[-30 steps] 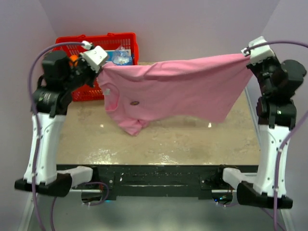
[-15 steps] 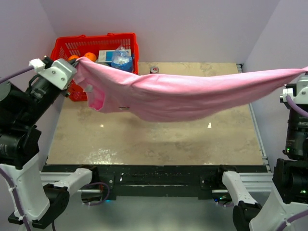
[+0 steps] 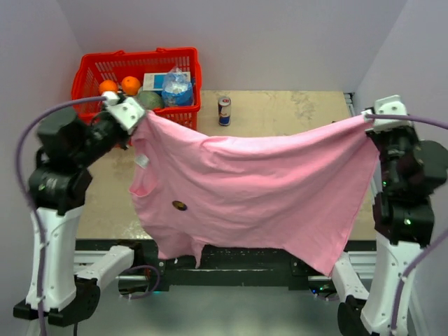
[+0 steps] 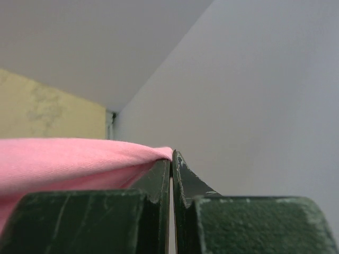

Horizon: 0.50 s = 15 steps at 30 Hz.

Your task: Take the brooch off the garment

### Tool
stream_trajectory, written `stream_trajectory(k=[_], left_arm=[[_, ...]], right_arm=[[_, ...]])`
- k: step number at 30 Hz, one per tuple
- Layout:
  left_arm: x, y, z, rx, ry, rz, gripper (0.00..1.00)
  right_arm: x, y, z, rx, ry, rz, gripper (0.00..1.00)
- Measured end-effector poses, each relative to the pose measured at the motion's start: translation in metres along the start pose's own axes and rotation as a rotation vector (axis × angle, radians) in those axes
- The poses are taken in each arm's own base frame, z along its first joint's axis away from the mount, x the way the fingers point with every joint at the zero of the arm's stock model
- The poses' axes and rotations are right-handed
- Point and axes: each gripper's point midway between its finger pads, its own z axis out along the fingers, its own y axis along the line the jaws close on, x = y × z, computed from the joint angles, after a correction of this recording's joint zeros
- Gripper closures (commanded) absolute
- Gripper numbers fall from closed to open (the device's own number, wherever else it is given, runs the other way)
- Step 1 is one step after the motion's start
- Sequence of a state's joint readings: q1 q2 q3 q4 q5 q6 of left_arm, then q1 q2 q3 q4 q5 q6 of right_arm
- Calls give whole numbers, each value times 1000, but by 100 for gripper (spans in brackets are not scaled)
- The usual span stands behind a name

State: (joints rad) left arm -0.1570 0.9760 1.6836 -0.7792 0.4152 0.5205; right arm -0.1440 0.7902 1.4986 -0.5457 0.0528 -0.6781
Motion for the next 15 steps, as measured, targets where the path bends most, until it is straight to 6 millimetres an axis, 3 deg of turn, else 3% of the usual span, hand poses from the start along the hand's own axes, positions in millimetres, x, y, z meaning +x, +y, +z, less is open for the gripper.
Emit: stream_trajectory(k=[4,7,11,15], left_arm=[[104,-45,52,166,202,-111,100],[169,-72,83,260,329,-174,100],[226,-87,123,323,421,-201,100],[266,-92,164,346,472,-203,100]], right_arm=[[84,72,39,-155,162,-45,100],[151,128,66,-278,291,-78,100],[232,194,99,-413,456,-105,100],[279,228,128,-457,557,-103,100]])
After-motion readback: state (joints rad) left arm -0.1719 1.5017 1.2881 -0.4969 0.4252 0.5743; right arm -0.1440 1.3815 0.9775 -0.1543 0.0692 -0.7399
